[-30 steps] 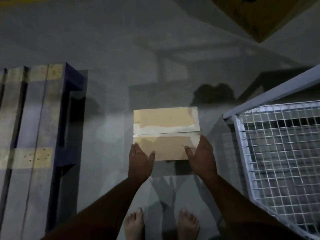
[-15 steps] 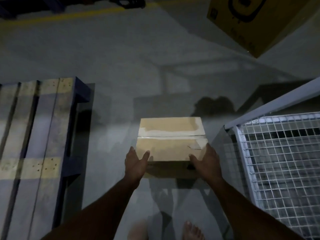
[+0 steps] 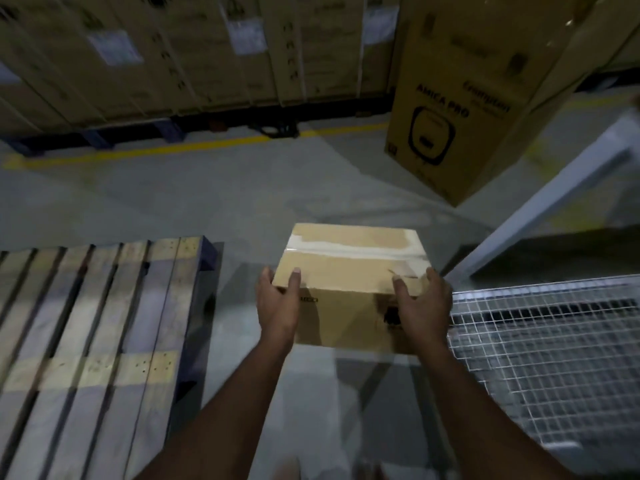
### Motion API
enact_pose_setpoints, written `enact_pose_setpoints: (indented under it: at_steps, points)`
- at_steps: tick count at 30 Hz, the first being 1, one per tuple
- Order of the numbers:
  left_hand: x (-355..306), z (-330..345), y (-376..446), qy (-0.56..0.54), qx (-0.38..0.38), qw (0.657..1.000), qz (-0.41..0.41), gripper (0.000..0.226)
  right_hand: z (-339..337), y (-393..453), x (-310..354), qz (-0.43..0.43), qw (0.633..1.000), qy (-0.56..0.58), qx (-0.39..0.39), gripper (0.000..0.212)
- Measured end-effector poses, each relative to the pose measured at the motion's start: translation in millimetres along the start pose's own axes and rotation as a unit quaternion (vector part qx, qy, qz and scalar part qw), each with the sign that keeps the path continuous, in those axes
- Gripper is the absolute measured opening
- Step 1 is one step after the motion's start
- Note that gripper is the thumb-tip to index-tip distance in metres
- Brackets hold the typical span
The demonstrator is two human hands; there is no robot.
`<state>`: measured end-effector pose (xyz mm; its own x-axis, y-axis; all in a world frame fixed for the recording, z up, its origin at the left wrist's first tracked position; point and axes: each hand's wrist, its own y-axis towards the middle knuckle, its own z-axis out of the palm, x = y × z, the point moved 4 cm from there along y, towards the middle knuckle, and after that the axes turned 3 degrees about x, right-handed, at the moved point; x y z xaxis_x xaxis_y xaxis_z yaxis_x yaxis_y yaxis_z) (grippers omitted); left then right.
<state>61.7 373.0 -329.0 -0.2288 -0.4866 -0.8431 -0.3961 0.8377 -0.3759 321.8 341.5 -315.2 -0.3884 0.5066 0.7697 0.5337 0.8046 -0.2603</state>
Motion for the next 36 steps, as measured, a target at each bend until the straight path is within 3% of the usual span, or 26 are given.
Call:
enact_pose_setpoints:
  at_steps: [8,14,19,23,32,36]
  points:
    - [-145,-100,-119,-0.068,-0.028,0.995,0.069,0.047,-131,-104,135,-0.096,0.991,0.066,-0.068,0.068]
    - [-213,-166,-194,-0.072,-0.030,0.987,0.141,0.054,-199,-189,188,-0.162,0.978,0.087,-0.101,0.065]
    - [-244,-210,-235,-0.098,-0.010,0.972,0.213,0.053,-245,-252,219,-0.176,0.958,0.173,-0.148,0.066]
    - [-255,-235,-269,-0.121,0.038,0.955,0.270,0.052,-274,-318,231,-0.206,0.933,0.195,-0.222,0.056]
    - [-252,-278,-356,-0.124,0.159,0.920,0.336,0.049,-309,-466,196,-0.144,0.906,0.164,-0.363,0.045]
    - [-251,-275,-412,-0.132,0.218,0.899,0.355,0.045,-337,-535,168,-0.120,0.875,0.145,-0.445,0.033]
